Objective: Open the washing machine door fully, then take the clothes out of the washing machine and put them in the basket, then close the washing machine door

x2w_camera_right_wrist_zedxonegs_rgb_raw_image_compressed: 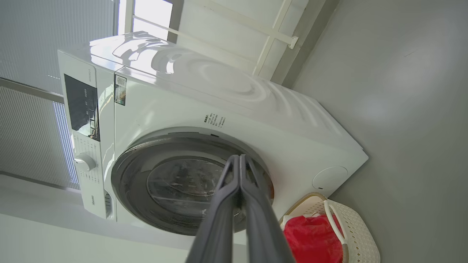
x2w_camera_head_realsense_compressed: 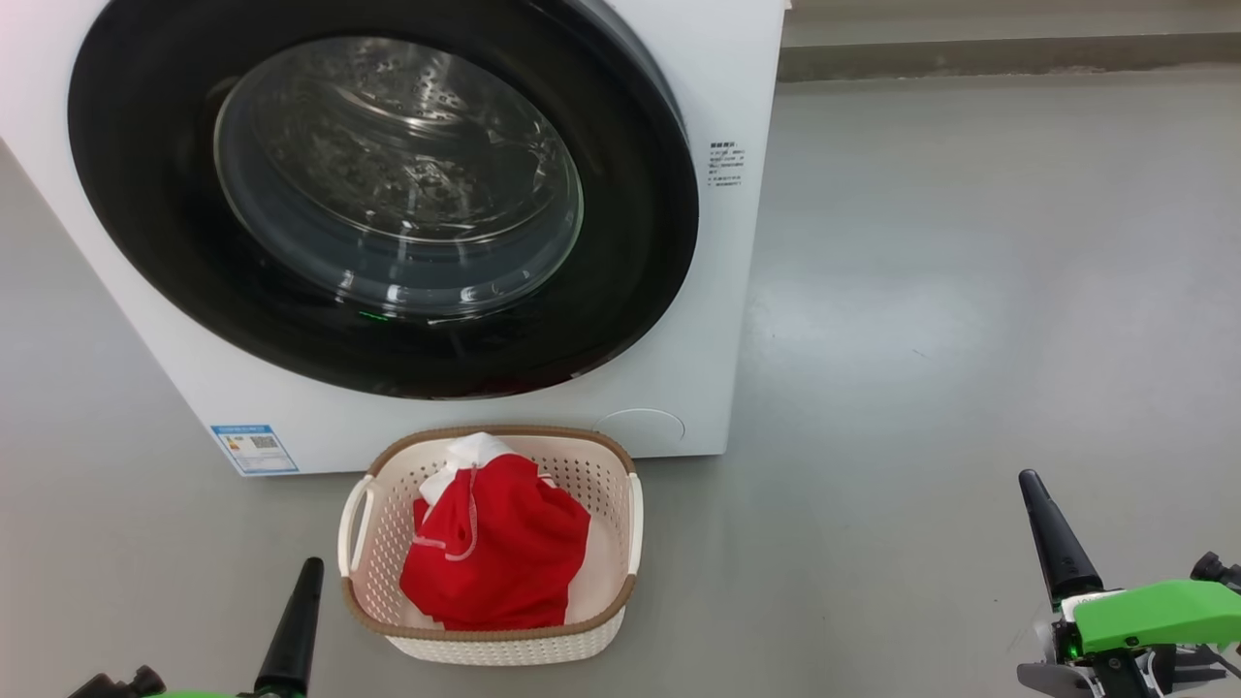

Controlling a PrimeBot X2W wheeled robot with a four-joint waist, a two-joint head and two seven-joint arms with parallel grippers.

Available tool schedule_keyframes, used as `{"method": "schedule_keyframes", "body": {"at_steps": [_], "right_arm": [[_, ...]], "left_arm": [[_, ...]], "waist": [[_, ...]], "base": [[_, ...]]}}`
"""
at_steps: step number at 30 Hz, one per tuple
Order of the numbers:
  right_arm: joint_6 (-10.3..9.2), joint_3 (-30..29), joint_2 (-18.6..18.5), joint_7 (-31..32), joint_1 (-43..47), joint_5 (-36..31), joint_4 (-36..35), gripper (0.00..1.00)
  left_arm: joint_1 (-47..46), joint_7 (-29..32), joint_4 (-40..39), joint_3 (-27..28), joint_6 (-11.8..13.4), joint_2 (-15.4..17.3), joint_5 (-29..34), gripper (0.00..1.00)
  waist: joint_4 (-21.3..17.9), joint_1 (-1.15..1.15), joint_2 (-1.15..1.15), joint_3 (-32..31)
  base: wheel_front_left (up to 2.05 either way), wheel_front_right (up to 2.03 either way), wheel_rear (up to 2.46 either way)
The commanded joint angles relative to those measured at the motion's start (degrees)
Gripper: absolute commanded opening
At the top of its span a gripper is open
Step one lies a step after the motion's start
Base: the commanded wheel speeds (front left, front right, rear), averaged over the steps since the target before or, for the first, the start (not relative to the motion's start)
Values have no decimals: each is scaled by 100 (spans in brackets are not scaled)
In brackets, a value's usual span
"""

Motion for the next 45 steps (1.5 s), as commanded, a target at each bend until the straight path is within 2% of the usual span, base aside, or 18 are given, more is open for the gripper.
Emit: {"method": "schedule_keyframes", "body": {"at_steps": [1, 20, 45], "right_arm": [[-3, 71, -102, 70, -291, 189, -117, 0], [-4, 33, -110, 375, -501, 1353, 16, 0], [-4, 29, -106, 379, -501, 1349, 16, 0]], "left_arm": [[-273, 56, -113, 192, -35, 53, -180, 0], [-483, 353, -40, 288, -41, 61, -1285, 0], [-483, 353, -40, 287, -41, 61, -1286, 0]], "waist": [[4, 0, 0, 9], [35, 0, 0, 103], [35, 0, 0, 103]], "base": [[0, 0, 0], [0, 0, 0], [0, 0, 0]]}}
